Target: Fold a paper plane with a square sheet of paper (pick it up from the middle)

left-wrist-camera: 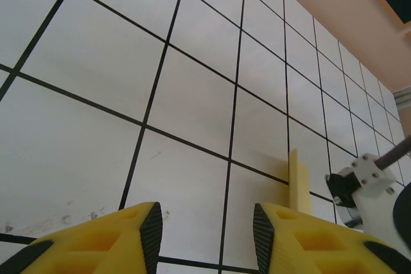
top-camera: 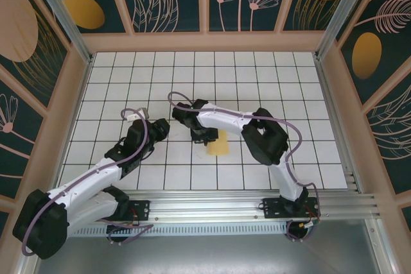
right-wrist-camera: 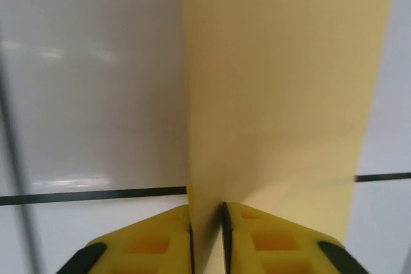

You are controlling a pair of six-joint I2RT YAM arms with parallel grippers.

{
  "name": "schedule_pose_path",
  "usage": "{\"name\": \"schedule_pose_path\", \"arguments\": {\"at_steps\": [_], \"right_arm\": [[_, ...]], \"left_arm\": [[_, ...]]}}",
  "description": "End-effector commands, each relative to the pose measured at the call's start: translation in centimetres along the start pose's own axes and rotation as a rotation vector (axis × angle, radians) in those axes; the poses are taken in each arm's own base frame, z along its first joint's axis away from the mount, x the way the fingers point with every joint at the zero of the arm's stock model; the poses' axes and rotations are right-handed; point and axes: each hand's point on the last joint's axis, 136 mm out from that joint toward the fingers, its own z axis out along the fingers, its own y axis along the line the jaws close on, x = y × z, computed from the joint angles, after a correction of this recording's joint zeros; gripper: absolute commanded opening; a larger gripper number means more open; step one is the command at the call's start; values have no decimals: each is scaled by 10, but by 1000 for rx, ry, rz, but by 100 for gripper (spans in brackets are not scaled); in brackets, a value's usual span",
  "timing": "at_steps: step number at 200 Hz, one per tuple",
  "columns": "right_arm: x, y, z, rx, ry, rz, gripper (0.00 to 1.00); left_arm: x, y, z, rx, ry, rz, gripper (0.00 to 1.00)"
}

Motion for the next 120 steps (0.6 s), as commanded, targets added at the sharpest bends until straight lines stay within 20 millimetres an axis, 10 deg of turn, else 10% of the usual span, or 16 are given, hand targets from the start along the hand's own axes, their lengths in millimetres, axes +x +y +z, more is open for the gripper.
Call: {"name": "schedule_pose_path", "arguments": {"at_steps": [1, 47, 84, 120], "right_arm": [[-12, 34, -41, -299, -39, 10, 34], [-21, -2, -90, -567, -202, 129, 52], [-9, -71, -65, -703, -191, 319, 51], [2, -86, -49, -813, -168, 347, 47]], "left_arm": [[9, -3, 0, 38, 44, 8, 47], [30, -67, 7, 316, 213, 79, 43], [68, -111, 32, 433, 407, 101, 32], [96, -112, 77, 315, 499, 140, 27]]}}
